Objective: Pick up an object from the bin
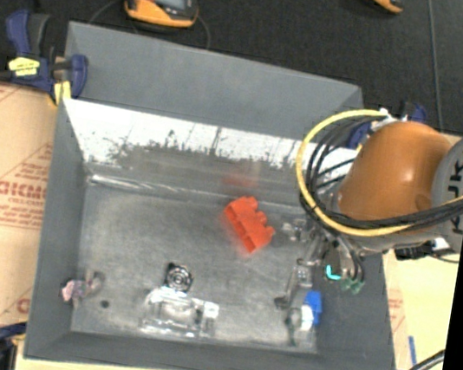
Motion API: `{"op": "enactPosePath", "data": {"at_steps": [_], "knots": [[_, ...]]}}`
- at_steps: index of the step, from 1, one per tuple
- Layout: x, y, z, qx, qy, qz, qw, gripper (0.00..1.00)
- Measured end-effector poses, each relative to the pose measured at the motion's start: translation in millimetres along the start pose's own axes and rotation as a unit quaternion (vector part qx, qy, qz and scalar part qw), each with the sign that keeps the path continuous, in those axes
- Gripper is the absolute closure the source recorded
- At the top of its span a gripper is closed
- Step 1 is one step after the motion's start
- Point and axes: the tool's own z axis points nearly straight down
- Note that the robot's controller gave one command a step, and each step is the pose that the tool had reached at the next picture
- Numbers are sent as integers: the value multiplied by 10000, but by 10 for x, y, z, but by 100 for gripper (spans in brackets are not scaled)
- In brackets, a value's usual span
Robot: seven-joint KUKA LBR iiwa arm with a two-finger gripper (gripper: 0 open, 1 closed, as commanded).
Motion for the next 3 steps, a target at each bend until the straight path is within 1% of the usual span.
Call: {"op": "enactPosePath", "data": {"at_steps": [1,2,3], "knots": [[-56,-641,880,7,-10,-2499,9683,0],[-35,-956,1163,-11,-32,-4544,8908,0],[-56,-963,1152,15,-68,-4538,8911,100]]}}
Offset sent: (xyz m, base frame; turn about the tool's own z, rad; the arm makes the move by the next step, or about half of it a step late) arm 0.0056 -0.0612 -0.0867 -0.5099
